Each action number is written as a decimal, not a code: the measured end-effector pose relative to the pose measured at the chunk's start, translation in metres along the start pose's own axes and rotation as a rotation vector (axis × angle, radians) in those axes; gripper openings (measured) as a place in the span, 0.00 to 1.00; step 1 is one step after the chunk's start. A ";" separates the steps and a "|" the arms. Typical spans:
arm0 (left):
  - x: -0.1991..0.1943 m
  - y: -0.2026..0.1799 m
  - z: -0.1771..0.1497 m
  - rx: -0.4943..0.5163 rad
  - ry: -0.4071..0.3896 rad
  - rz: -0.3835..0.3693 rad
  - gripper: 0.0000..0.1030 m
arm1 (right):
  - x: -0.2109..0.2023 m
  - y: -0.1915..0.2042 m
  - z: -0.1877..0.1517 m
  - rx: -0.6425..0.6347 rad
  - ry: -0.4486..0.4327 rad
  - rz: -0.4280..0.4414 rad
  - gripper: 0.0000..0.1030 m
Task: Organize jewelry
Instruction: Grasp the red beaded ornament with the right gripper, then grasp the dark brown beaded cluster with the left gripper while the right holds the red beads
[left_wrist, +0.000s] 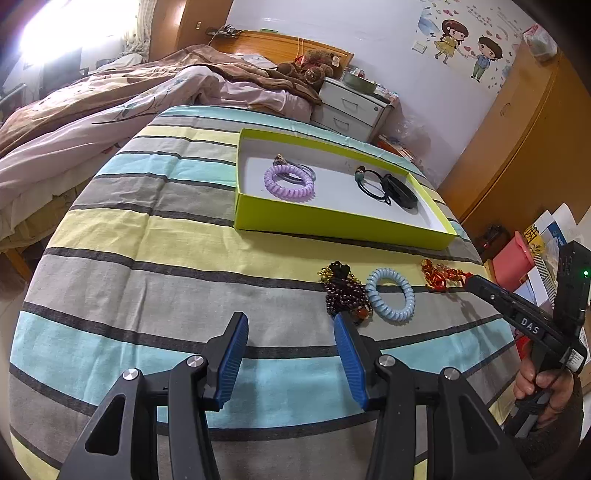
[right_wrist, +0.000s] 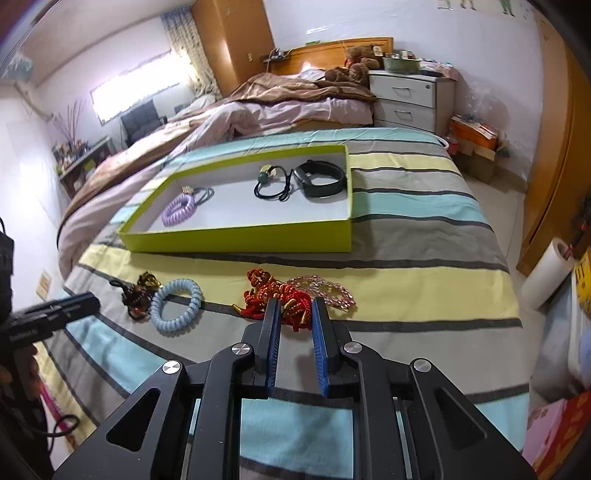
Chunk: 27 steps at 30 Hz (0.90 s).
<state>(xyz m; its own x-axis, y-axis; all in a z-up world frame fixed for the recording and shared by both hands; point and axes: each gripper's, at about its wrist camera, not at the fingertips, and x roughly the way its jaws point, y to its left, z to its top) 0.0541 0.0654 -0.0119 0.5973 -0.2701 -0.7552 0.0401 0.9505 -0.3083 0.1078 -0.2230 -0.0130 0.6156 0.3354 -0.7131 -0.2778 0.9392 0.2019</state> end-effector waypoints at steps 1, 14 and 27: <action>0.001 -0.001 0.000 0.001 0.003 -0.007 0.47 | -0.004 -0.002 -0.002 0.011 -0.008 0.002 0.17; 0.023 -0.025 0.006 0.047 0.038 -0.014 0.56 | -0.020 -0.011 -0.023 0.074 -0.024 0.020 0.17; 0.041 -0.046 0.011 0.107 0.026 0.099 0.58 | -0.021 -0.011 -0.027 0.078 -0.030 0.041 0.17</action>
<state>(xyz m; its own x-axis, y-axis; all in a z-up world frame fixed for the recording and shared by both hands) 0.0856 0.0126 -0.0222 0.5820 -0.1769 -0.7937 0.0679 0.9832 -0.1694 0.0782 -0.2426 -0.0186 0.6268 0.3744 -0.6833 -0.2454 0.9272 0.2830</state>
